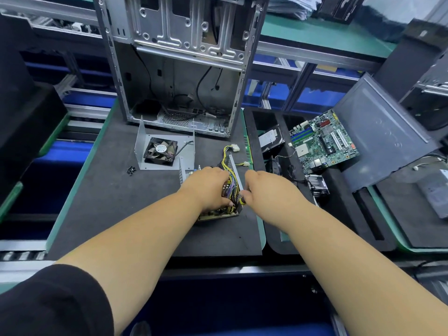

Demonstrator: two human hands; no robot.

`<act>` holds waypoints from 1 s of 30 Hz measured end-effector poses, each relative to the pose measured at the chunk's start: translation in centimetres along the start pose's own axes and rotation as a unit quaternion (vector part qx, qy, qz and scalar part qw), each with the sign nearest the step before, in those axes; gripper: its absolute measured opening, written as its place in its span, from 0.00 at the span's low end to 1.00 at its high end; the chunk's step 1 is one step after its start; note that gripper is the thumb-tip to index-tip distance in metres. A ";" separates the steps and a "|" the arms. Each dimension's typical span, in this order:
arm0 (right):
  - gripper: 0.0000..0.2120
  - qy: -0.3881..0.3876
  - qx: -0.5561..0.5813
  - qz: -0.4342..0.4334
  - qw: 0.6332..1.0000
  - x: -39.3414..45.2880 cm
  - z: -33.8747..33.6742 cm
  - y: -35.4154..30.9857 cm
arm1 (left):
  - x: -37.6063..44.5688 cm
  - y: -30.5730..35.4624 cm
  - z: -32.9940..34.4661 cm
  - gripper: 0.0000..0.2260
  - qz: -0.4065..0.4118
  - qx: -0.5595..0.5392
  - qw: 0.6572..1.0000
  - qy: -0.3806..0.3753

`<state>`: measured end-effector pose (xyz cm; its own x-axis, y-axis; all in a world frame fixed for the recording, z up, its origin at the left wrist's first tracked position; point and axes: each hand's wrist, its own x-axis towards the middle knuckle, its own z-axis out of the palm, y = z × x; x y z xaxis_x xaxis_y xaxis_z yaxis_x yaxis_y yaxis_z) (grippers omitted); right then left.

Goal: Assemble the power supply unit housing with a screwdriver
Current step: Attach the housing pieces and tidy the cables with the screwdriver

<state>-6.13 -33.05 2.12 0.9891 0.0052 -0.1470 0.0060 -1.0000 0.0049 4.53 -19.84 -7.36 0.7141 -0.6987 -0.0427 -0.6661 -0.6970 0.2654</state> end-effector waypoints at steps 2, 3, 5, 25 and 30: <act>0.12 -0.002 -0.032 0.000 0.999 0.2 0.0 0.2 | 0.0 0.0 0.1 0.23 -0.001 0.001 1.000 0.001; 0.12 0.002 -0.055 0.002 0.998 0.3 0.1 0.1 | 0.0 0.0 0.1 0.23 0.000 0.002 1.000 0.002; 0.13 0.013 -0.091 0.017 0.996 0.4 0.5 -0.1 | 0.0 0.0 0.0 0.23 0.002 0.003 1.000 0.003; 0.14 0.002 -0.030 -0.002 1.000 -0.3 -0.1 -0.8 | -0.1 0.2 -0.3 0.22 0.008 0.011 1.000 0.005; 0.15 0.024 -0.102 0.036 0.994 0.4 0.6 -1.3 | -0.1 0.1 -0.1 0.23 0.016 0.010 1.000 0.014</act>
<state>-5.79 -31.77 1.51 0.9940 -0.0605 -0.0914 -0.0398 -0.9760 0.2141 4.37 -19.81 -7.26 0.6985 -0.7156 -0.0084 -0.6920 -0.6784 0.2467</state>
